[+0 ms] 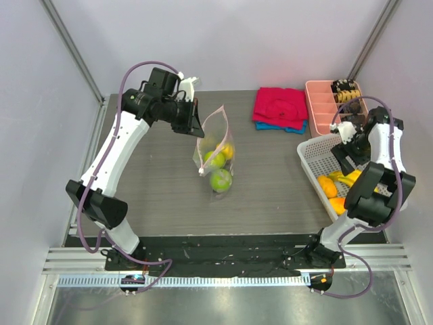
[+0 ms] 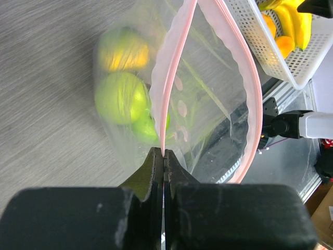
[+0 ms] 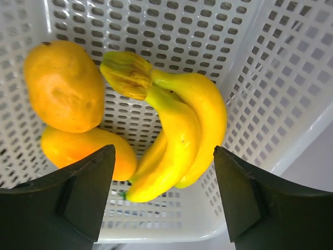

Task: Place the food in the zip-top bag and seal the zipper
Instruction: Pick up the fake fruit from the bin.

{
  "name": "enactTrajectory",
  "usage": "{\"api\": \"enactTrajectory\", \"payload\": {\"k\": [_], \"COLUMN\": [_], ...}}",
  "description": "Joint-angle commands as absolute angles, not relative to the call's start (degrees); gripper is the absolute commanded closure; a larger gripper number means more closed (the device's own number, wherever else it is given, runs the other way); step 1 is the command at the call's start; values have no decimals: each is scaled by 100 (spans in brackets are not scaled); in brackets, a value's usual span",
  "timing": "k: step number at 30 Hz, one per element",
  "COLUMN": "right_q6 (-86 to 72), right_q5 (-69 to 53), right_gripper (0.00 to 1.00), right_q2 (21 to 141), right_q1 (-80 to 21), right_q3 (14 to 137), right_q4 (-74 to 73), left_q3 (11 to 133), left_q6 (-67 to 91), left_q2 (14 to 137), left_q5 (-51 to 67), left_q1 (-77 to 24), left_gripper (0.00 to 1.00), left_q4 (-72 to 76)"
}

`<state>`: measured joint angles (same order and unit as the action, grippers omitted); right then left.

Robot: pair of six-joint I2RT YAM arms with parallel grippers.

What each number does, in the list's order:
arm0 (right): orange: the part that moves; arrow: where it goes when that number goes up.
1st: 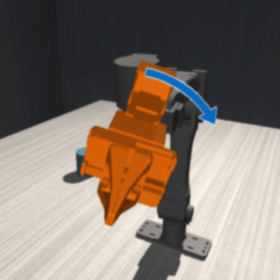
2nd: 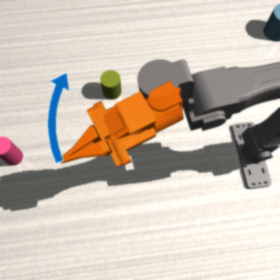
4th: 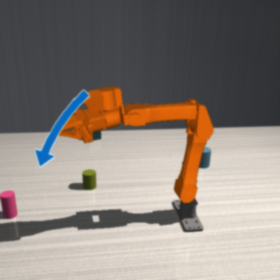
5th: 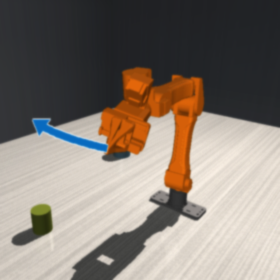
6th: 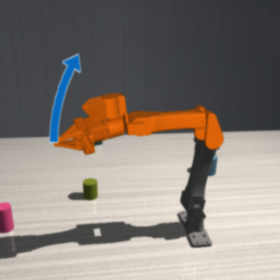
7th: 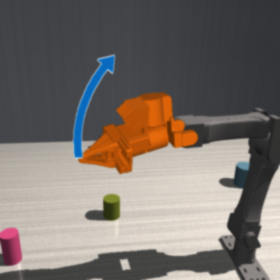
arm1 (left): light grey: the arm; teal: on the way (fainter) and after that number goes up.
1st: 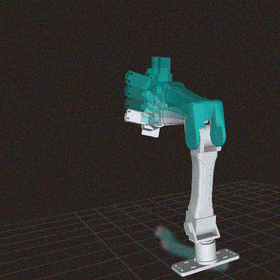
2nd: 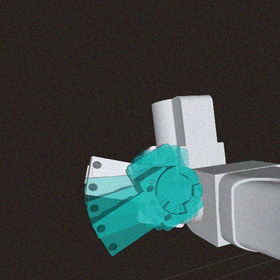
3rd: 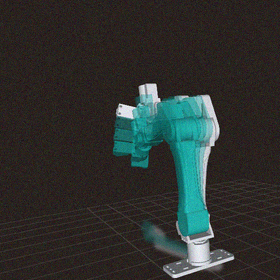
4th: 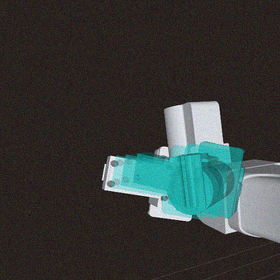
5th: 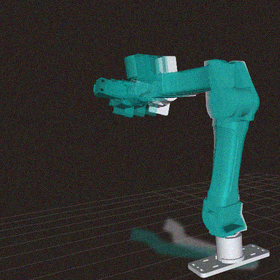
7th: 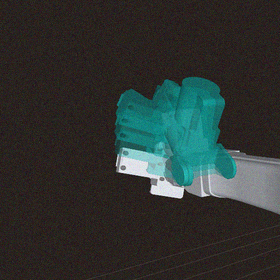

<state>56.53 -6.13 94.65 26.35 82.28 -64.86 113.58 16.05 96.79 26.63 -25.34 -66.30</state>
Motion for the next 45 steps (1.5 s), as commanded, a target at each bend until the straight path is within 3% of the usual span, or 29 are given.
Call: {"api": "enactTrajectory", "payload": {"k": [1, 9, 18, 21, 26, 30, 39, 45], "right_q6": [6512, 6829, 7153, 7329, 7593, 7690, 7787, 7674], "right_q5": [-26, 491, 940, 1046, 993, 958, 580, 492], "right_gripper": [18, 16, 25, 37, 44, 65, 99, 99], "right_q2": [9896, 10099, 10230, 10204, 10020, 9897, 9396, 9106], "right_q1": [2593, 2286, 1846, 1811, 1793, 1784, 1811, 1881], "right_q3": [8420, 7867, 7436, 7251, 6979, 6846, 7593, 8357], "right_q4": [-6354, -5890, -5142, -4957, -4931, -4878, -5124, -5071], "left_q3": [11567, 11514, 11575, 11567, 11531, 11566, 11593, 11602], "left_q6": [1556, 1547, 1529, 1503, 1494, 1477, 1441, 1397], "left_q2": [9703, 9721, 9782, 9774, 9756, 9747, 9738, 9738], "left_q5": [2769, 2742, 2733, 2733, 2733, 2733, 2742, 2733], "left_q1": [-2496, -2496, -2496, -2496, -2496, -2496, -2505, -2487], "left_gripper": [100, 100, 100, 100, 100, 100, 100, 100], "left_q4": [-6574, -6565, -6574, -6592, -6600, -6600, -6627, -6662]}}
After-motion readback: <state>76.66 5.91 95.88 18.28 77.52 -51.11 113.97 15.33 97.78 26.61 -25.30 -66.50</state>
